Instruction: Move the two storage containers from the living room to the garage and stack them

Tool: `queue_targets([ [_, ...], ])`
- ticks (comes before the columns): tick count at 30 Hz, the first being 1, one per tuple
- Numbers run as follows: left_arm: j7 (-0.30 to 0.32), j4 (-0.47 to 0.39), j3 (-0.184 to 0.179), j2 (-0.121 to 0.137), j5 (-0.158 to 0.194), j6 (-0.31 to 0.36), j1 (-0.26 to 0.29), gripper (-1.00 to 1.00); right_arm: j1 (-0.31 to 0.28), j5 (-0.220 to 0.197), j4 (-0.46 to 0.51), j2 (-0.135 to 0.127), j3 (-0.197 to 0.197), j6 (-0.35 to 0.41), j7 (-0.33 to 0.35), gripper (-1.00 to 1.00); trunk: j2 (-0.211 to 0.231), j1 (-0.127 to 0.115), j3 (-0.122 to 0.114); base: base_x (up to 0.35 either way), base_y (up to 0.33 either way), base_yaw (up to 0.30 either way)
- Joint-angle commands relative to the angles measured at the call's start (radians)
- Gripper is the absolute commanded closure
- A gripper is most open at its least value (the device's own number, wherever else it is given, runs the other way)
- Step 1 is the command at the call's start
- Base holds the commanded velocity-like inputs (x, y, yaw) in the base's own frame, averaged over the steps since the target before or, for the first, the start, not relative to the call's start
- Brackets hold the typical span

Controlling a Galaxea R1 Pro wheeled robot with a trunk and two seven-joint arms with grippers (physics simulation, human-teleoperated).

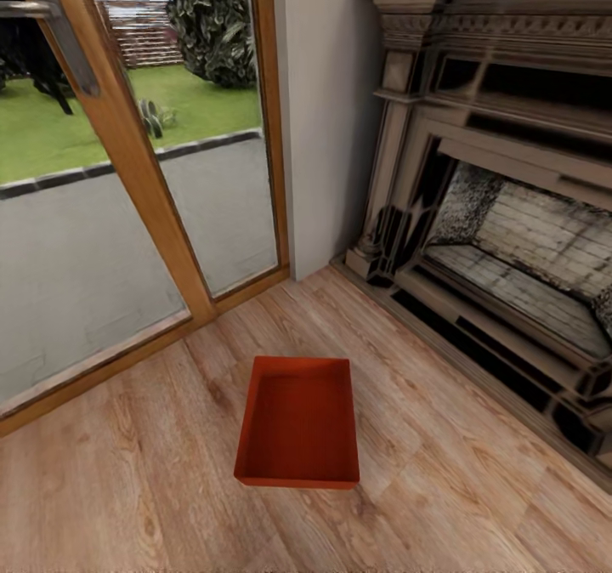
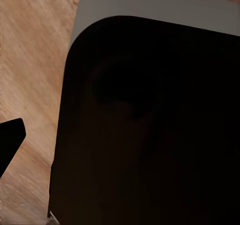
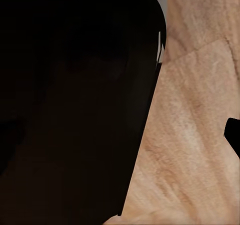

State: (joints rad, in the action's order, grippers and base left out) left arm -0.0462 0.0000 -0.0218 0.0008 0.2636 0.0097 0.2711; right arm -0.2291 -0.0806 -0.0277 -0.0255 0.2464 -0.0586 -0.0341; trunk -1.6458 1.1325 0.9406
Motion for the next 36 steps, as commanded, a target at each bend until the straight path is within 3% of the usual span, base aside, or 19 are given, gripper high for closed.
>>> queue_targets([
  [1, -0.002, 0.0, -0.003, 0.0, 0.006, 0.001, 0.0, -1.0, -0.001, -0.008, -0.003, 0.001, 0.008, -0.006, -0.001, -1.0, 0.0, 0.0, 0.002, 0.0, 0.0, 0.0],
  [36, -0.001, 0.001, -0.003, -0.002, 0.008, 0.0, 0.0, -1.0, -0.001, -0.009, -0.003, -0.001, 0.009, -0.006, -0.001, -1.0, 0.0, 0.0, 0.058, 0.0, 0.0, 0.0],
])
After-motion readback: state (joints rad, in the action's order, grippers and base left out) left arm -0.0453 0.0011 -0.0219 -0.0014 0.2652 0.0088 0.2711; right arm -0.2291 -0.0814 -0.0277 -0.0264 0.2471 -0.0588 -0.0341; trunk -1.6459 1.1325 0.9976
